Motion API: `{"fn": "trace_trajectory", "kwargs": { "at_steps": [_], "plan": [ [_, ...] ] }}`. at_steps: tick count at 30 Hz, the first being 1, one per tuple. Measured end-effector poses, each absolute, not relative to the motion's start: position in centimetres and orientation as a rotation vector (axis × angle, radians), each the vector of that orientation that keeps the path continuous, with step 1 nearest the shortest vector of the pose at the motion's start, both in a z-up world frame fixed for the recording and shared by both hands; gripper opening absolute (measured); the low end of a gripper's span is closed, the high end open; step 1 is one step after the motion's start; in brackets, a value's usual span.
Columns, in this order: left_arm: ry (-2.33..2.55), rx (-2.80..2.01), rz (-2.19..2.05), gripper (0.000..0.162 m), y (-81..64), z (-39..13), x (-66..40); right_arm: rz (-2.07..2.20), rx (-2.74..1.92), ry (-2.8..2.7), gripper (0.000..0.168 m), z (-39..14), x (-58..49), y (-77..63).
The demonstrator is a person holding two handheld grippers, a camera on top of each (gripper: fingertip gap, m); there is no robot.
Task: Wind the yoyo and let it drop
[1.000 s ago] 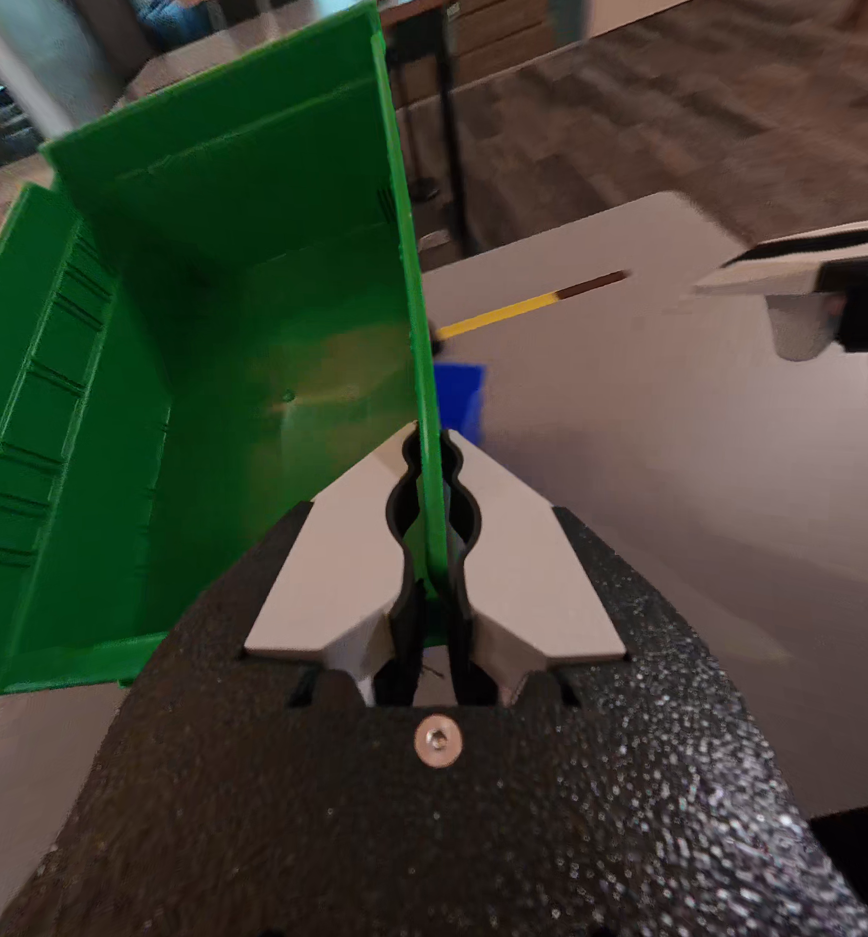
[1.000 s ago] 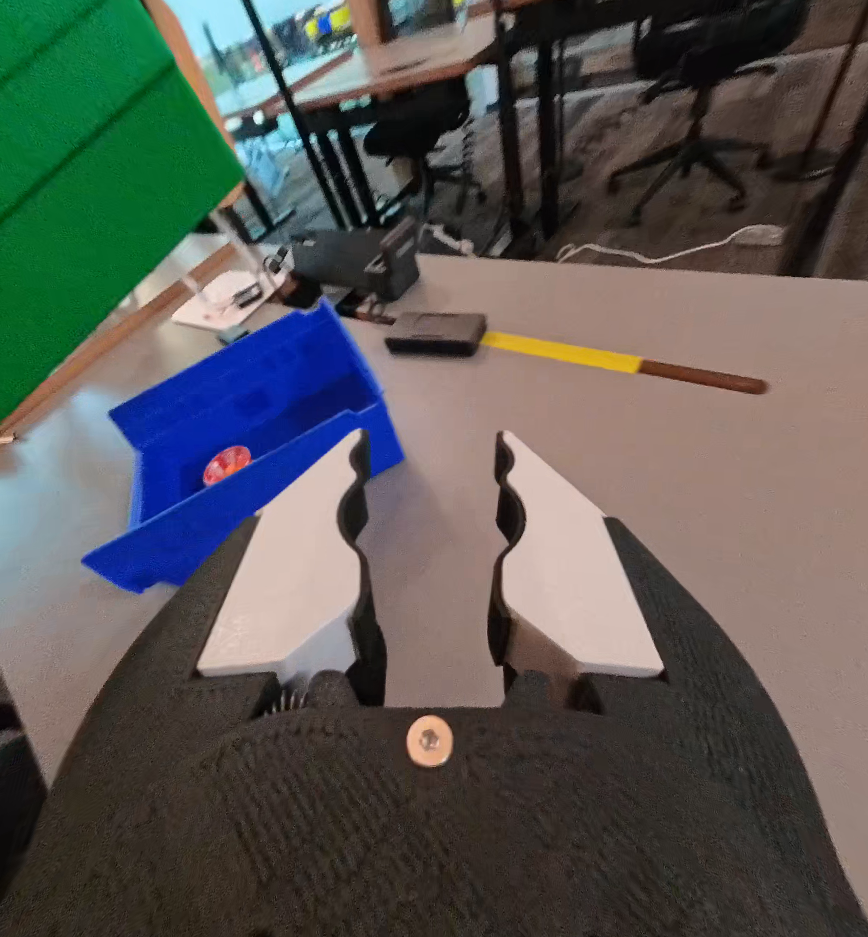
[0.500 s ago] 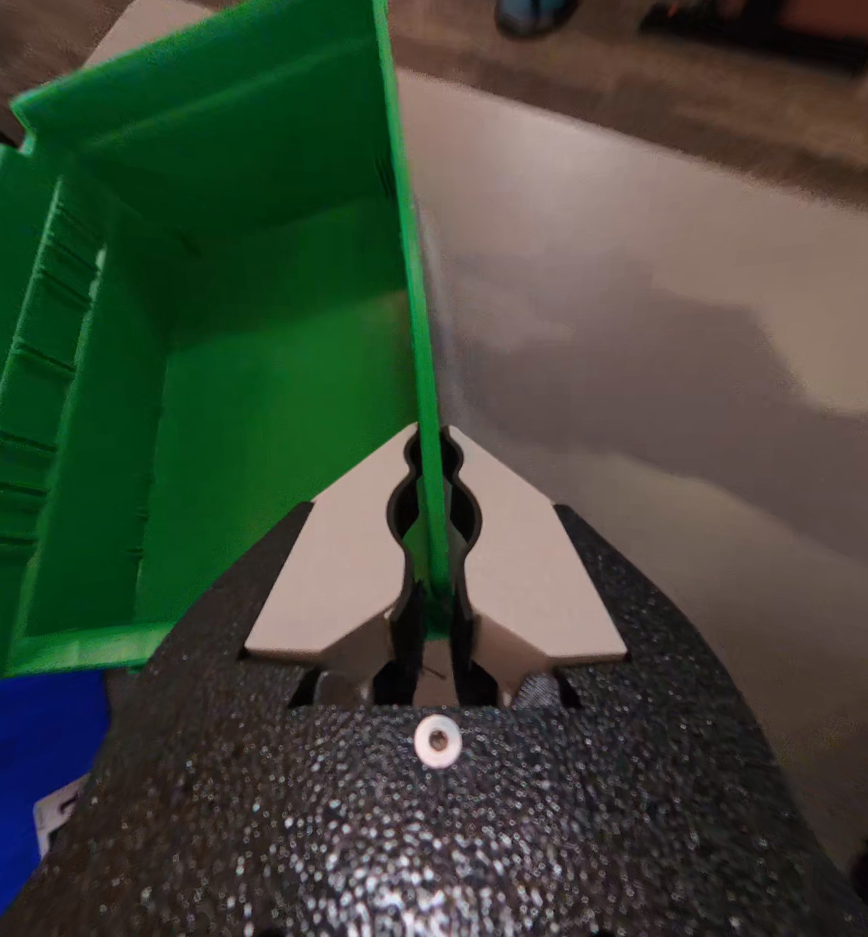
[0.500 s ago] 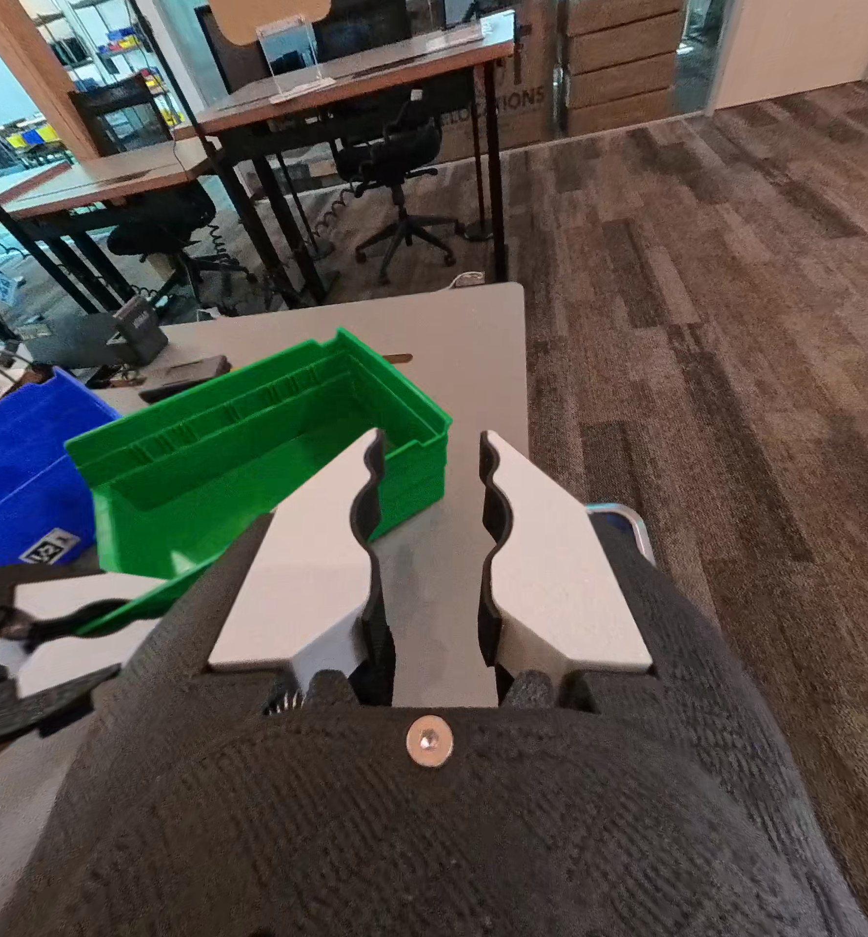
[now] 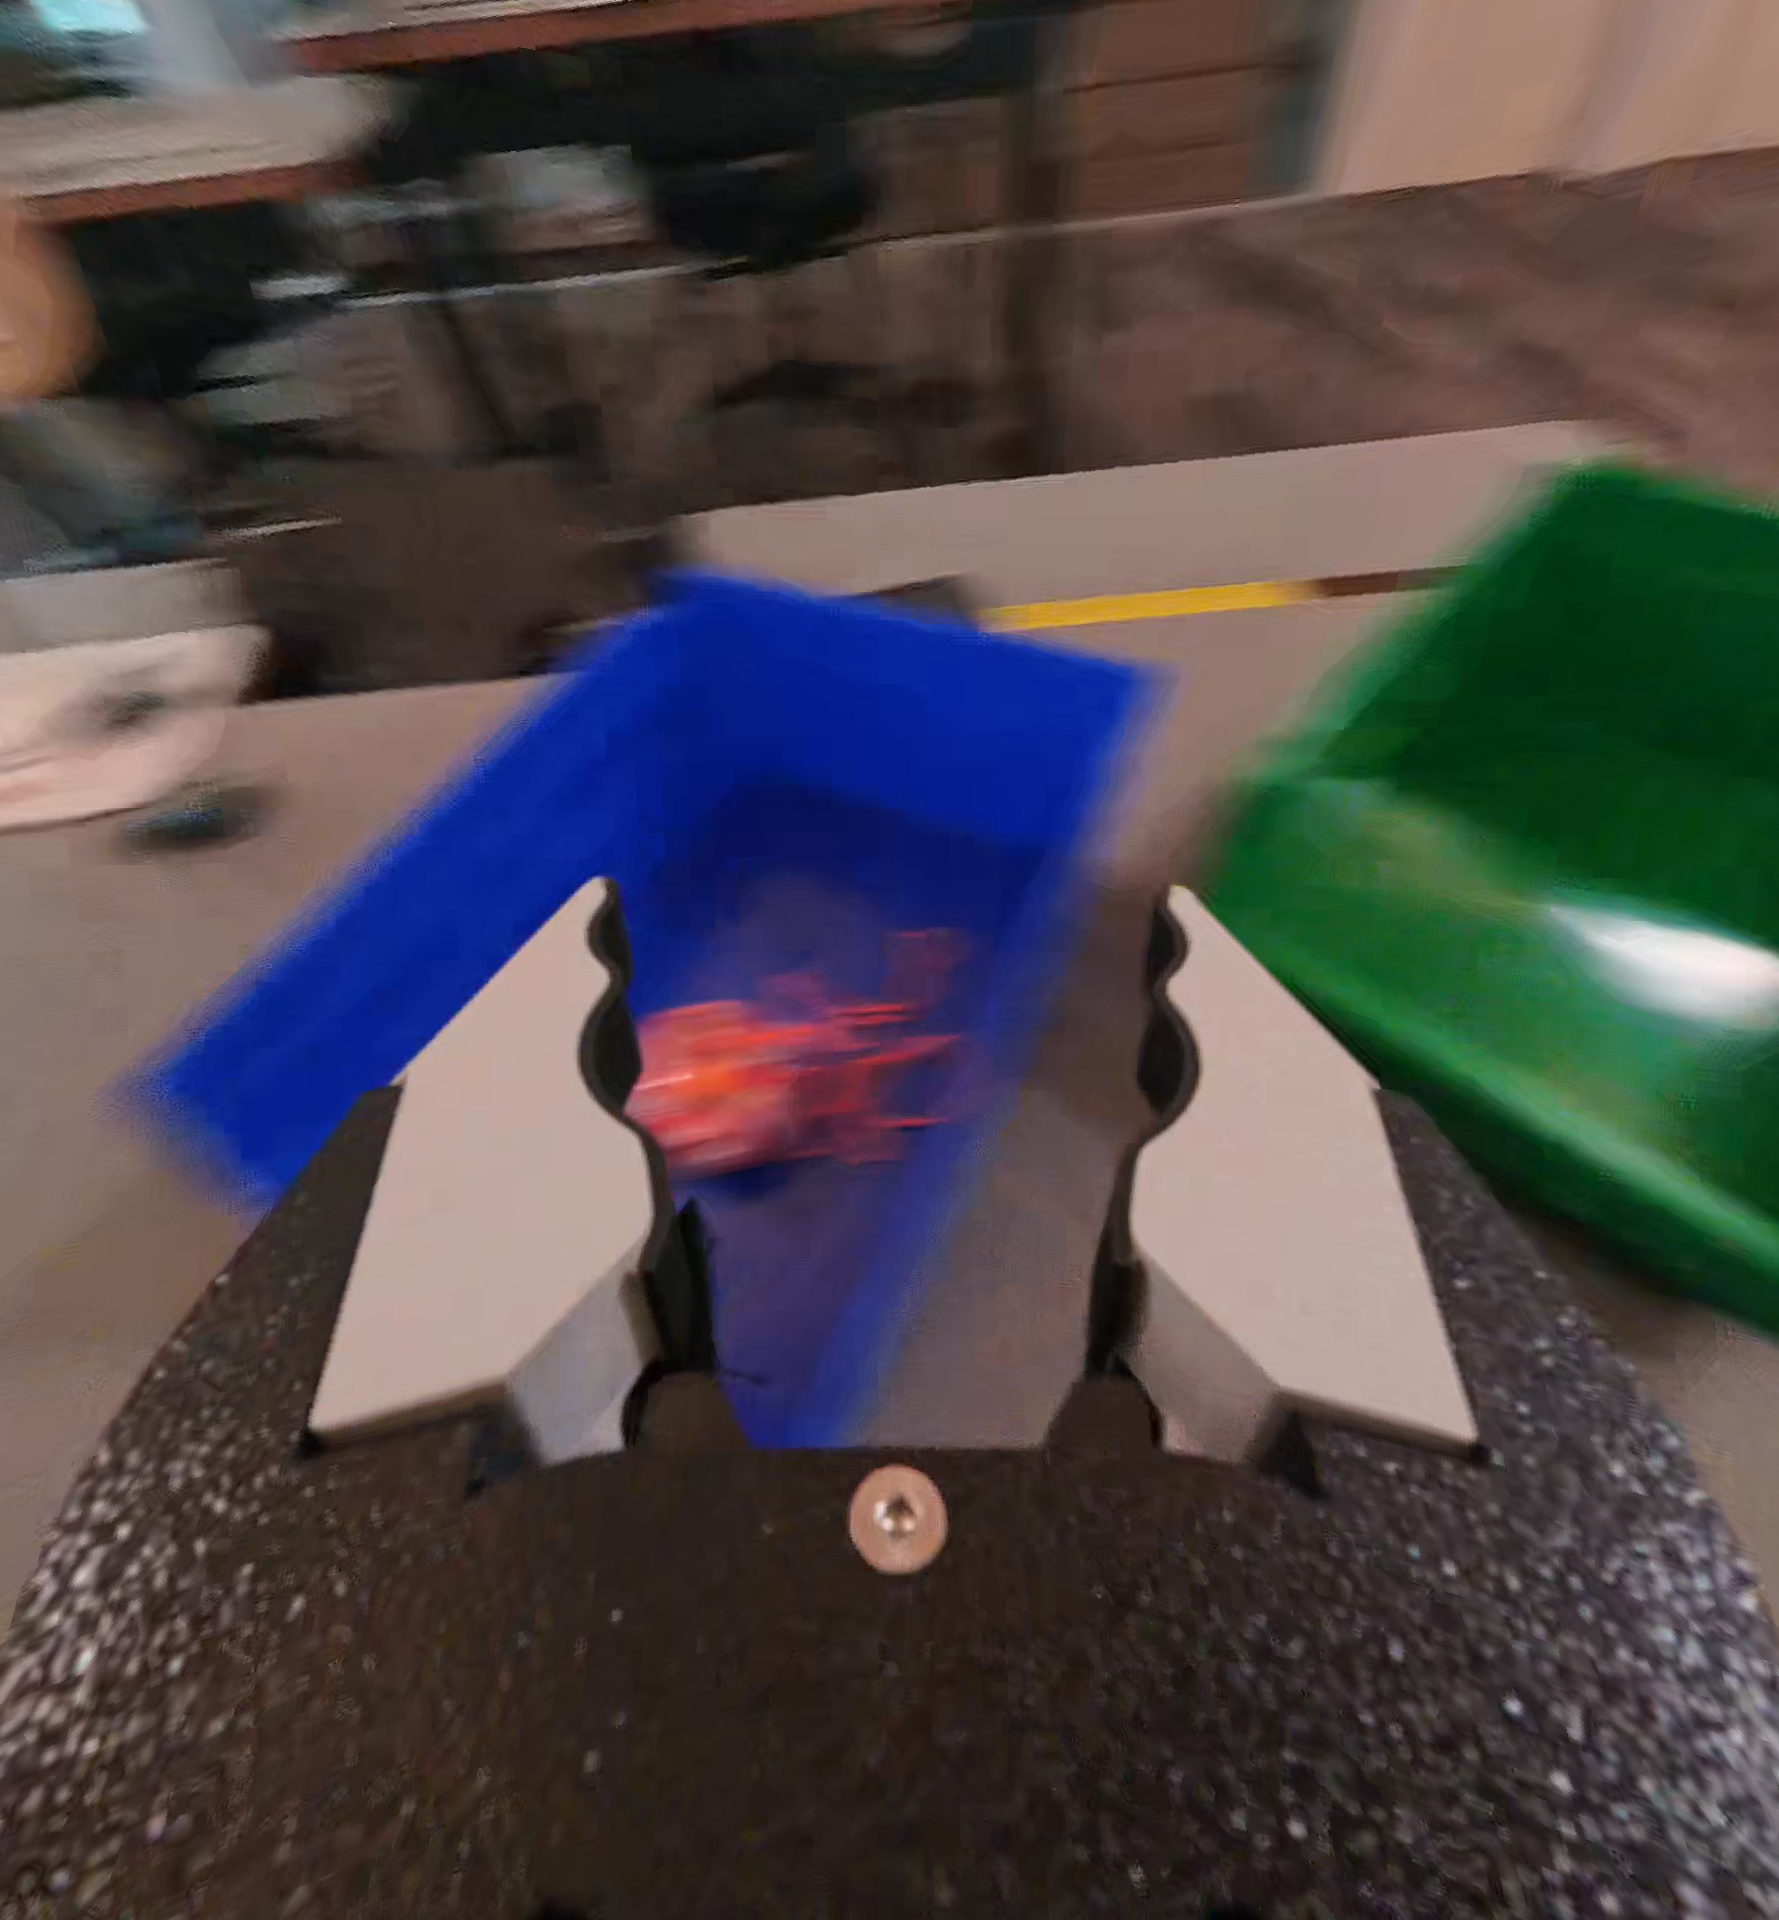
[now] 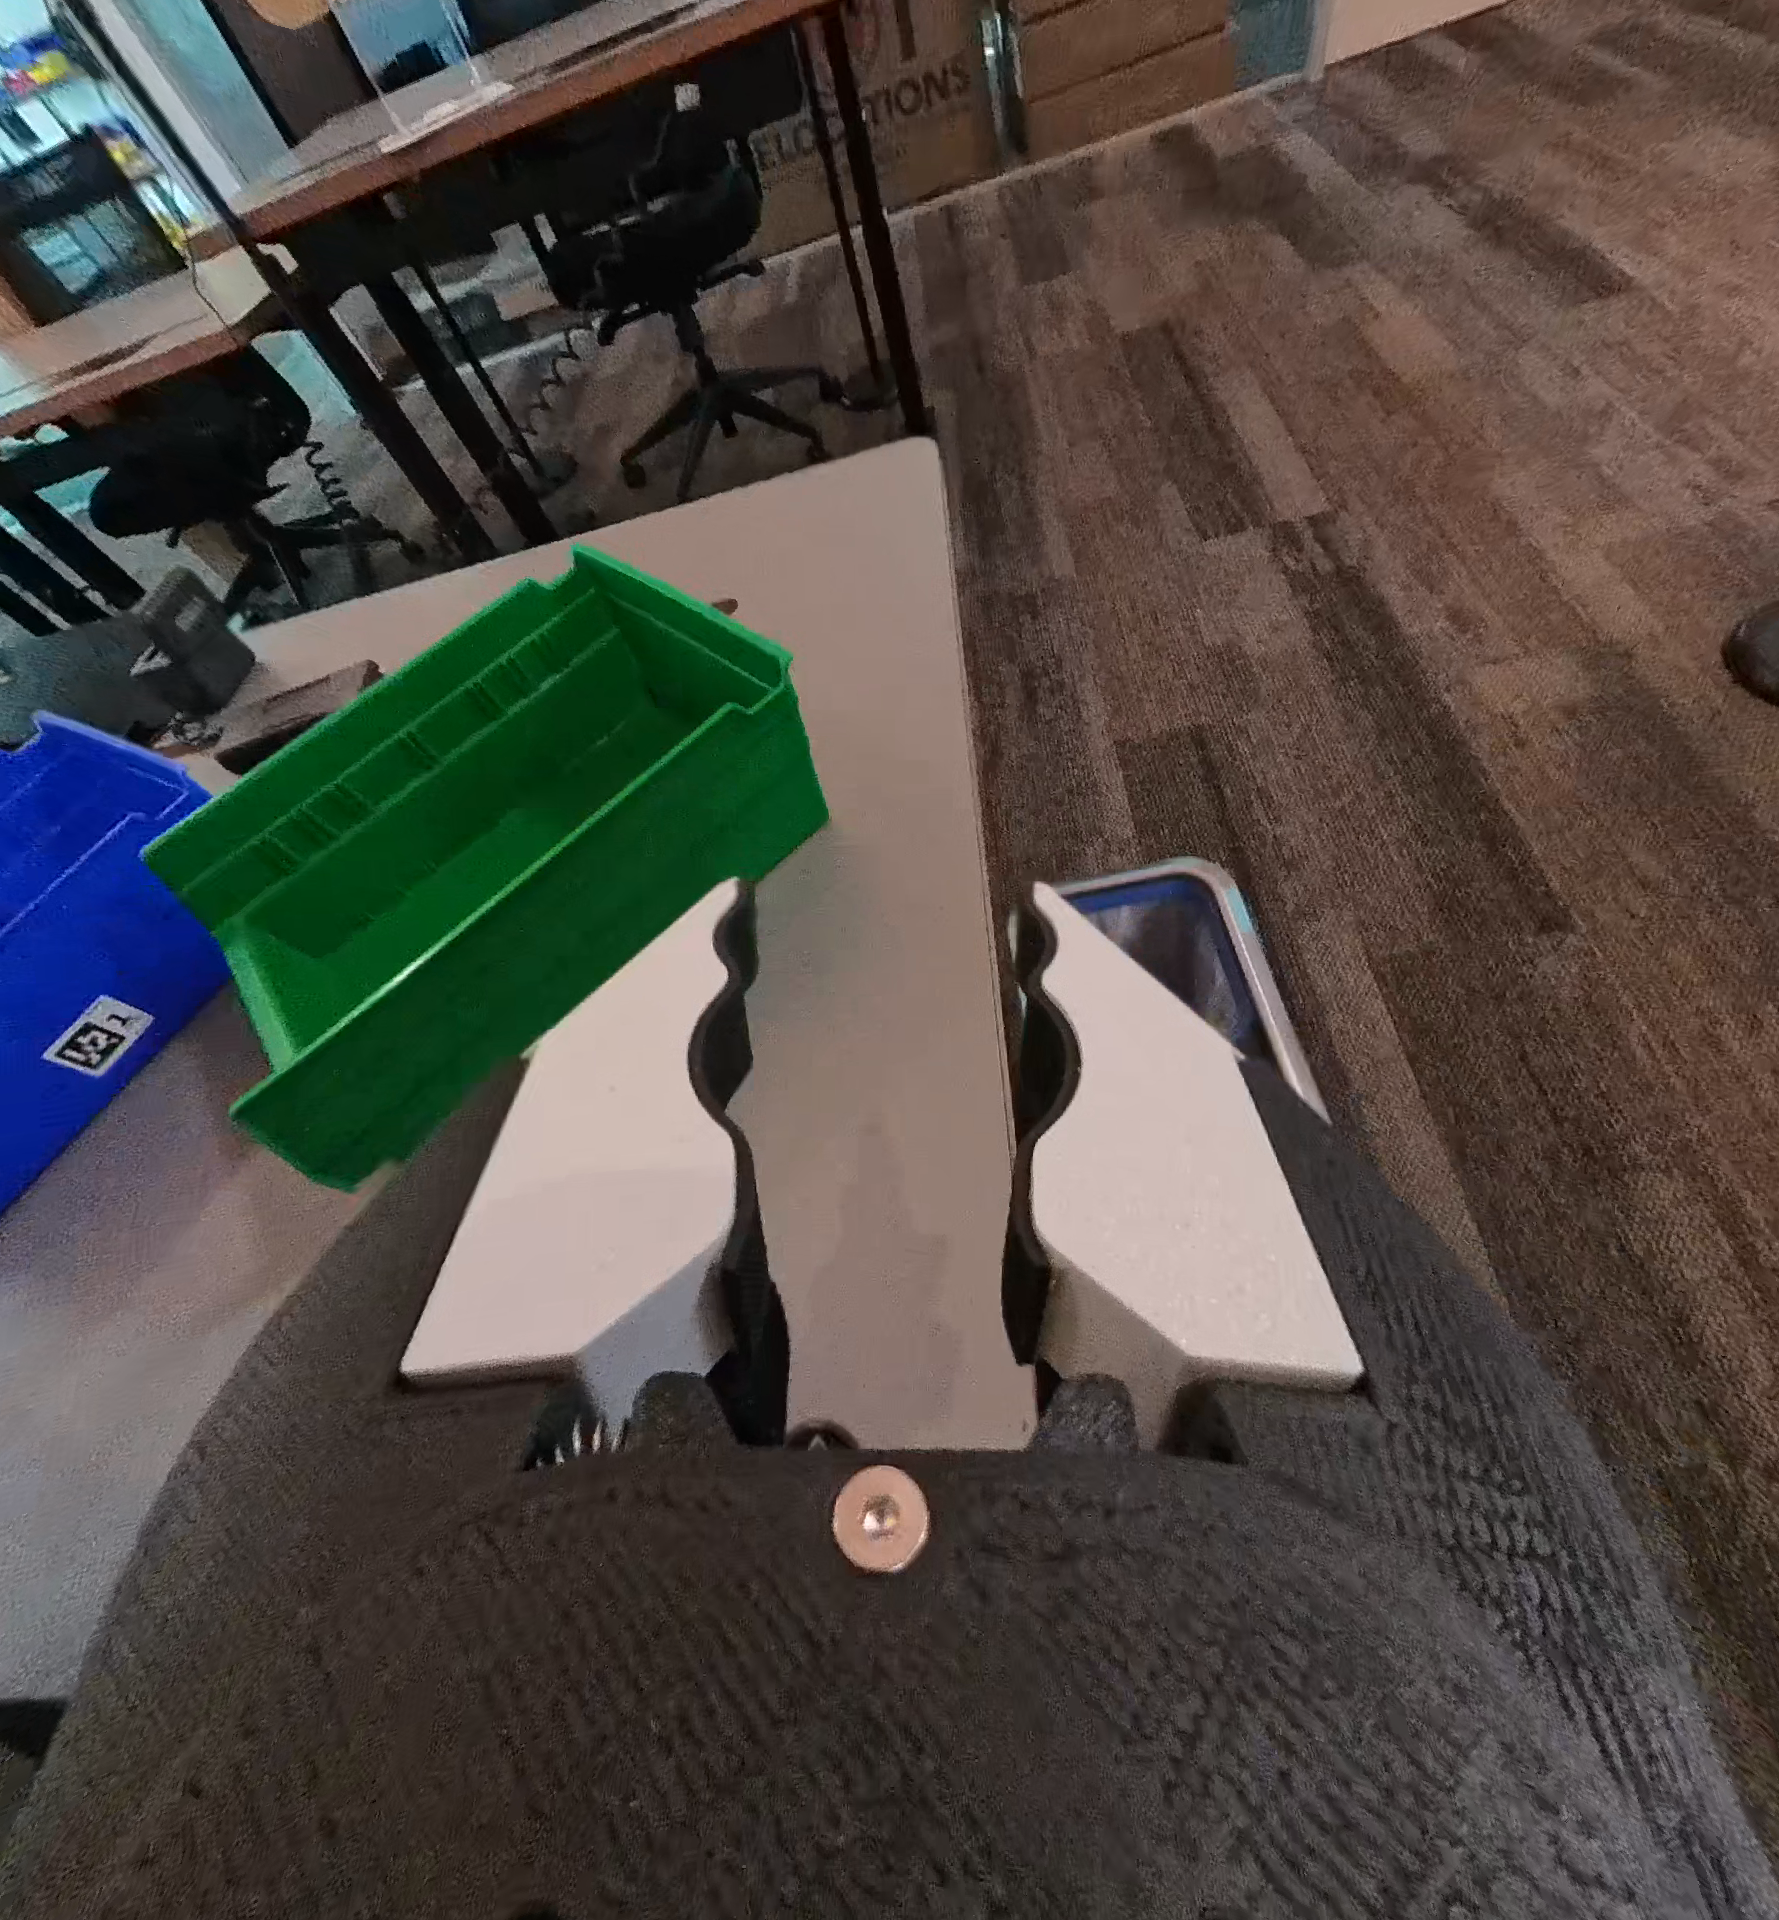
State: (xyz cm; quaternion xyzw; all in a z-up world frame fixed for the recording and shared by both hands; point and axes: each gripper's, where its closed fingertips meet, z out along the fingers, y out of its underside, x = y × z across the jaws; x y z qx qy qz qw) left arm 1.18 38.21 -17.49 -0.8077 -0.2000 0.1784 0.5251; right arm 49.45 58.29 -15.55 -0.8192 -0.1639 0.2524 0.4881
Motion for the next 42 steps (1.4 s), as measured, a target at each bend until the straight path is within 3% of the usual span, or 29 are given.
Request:
{"fn": "trace_trajectory", "kwargs": {
  "at_steps": [1, 3, 6, 10, 21, 25, 28, 30, 33, 36, 39, 42],
  "plan": [
    [-0.577, -1.953, 0.610, 0.101, 35.4, -17.9, -3.6, 0.607, -2.006, -0.400, 0.049, -16.0, 49.4, 57.8],
    [-0.712, -2.092, 0.666, 0.090, 32.2, -21.0, -9.5, 0.601, -2.027, -0.418, 0.049, -16.7, 48.8, 56.7],
    [-0.844, -2.300, 0.023, 0.061, 33.9, -27.1, -9.0, 0.578, -2.034, -0.409, 0.057, -17.3, 47.9, 55.8],
    [-0.887, -2.610, -0.221, 0.056, 33.1, -31.6, -7.4, 0.494, -2.015, -0.384, 0.062, -16.7, 47.7, 55.4],
    [-1.141, -2.422, -0.670, 0.023, 36.3, -33.6, -6.8, 0.478, -2.031, -0.402, 0.061, -16.7, 47.9, 54.0],
    [-0.888, -2.369, -0.459, 0.006, 38.2, -29.9, -7.7, 0.431, -2.013, -0.426, 0.056, -16.4, 48.6, 53.1],
    [-0.597, -2.222, -0.251, 0.001, 41.5, -22.0, -7.0, 0.514, -1.968, -0.629, 0.022, -15.8, 47.5, 52.2],
    [-0.339, -2.065, -0.132, 0.001, 44.6, -14.6, -4.9, 0.633, -1.964, -0.781, 0.013, -15.5, 46.1, 51.4],
    [0.085, -1.782, -0.078, 0.001, 49.6, -2.7, 2.4, 0.835, -1.879, -0.886, 0.018, -11.9, 43.5, 51.1],
    [0.432, -1.505, -0.195, 0.001, 52.4, 6.8, 12.9, 0.909, -1.651, -0.887, 0.033, -3.7, 41.1, 52.1],
    [0.746, -1.305, -0.451, 0.001, 52.2, 11.6, 23.9, 1.068, -1.371, -0.853, 0.050, 6.3, 39.2, 50.9],
    [1.049, -1.083, -0.829, 0.001, 48.9, 13.9, 32.8, 1.259, -1.200, -0.819, 0.050, 13.5, 39.7, 48.5]
  ]
}}
